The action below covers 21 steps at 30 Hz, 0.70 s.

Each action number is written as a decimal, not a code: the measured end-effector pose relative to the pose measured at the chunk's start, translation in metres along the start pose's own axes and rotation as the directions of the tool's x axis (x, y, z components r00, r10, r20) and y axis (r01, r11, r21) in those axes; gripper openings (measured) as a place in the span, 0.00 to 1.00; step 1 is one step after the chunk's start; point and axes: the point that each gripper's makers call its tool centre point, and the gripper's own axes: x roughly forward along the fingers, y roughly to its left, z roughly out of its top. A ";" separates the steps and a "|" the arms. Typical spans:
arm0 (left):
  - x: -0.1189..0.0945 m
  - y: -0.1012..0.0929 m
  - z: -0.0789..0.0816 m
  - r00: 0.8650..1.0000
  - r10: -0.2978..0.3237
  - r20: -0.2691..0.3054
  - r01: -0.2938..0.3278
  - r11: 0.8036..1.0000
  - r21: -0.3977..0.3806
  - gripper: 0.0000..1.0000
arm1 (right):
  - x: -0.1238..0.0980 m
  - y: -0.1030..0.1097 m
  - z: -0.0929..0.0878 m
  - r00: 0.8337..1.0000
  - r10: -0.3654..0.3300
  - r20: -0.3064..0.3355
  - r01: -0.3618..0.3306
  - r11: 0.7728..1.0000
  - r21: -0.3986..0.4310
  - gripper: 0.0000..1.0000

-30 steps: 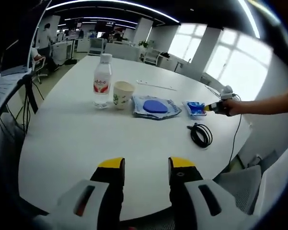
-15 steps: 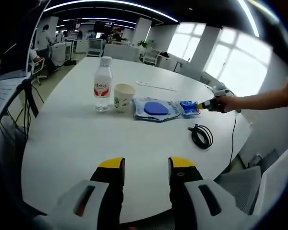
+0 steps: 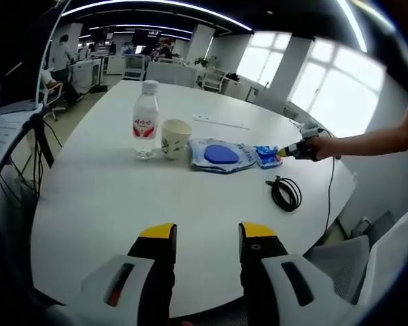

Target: Arrange the tabletop items into an orderly group along one side of the table until the central work area is clear of visible clutter.

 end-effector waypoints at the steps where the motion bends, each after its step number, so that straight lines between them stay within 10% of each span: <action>1: 0.000 0.000 0.000 1.000 -0.001 0.000 0.001 1.000 0.000 0.36 | 0.000 0.000 0.000 1.000 0.001 -0.001 -0.001 1.000 0.004 0.08; 21: -0.004 -0.006 0.000 1.000 -0.009 0.022 0.009 1.000 0.002 0.36 | -0.026 0.003 -0.018 1.000 0.014 0.008 -0.014 1.000 -0.023 0.10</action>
